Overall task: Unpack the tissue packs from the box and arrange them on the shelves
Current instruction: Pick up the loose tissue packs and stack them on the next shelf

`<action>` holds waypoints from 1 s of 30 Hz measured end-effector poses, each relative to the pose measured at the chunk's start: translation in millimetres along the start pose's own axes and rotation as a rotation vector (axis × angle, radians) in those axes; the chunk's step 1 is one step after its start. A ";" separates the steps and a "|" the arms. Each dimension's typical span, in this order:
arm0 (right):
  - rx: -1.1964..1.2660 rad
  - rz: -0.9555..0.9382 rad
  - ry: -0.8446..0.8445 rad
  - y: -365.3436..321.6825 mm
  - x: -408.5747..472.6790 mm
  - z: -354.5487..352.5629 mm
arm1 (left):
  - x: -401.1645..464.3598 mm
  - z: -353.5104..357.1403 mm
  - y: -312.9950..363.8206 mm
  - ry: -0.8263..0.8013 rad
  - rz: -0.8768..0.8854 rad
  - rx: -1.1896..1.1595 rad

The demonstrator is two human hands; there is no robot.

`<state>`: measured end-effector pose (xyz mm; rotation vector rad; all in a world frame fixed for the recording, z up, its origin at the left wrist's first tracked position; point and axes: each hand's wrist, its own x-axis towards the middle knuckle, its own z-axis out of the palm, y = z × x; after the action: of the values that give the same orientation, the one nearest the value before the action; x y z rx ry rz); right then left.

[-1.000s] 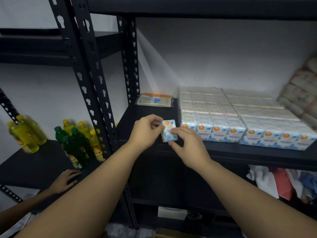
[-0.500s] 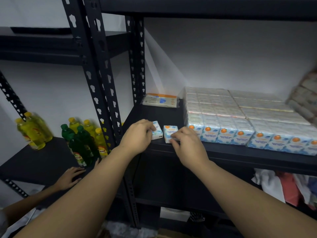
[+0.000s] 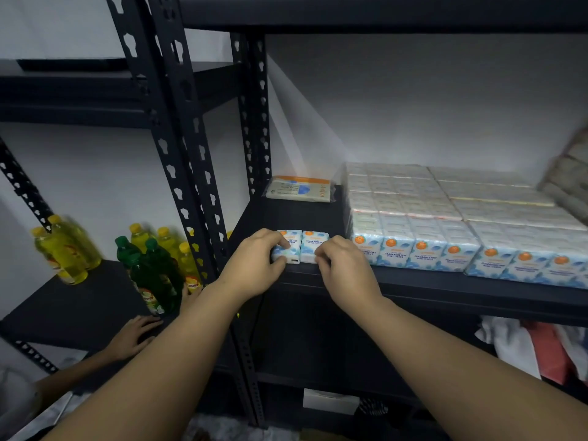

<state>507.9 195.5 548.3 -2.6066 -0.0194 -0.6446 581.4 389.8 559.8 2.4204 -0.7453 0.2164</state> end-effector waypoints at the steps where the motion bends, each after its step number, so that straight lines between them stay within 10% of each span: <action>1: -0.003 -0.002 0.000 1.5 0.7 0.6 | 0.1 0.6 0.3 0.006 0.000 -0.003; 30: 0.042 -0.077 0.113 71.6 -52.5 -23.6 | 27.5 35.5 13.4 0.138 0.103 0.224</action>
<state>459.3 125.9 513.1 -2.5353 -0.0970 -0.8090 596.1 347.5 546.2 2.5456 -0.8211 0.5273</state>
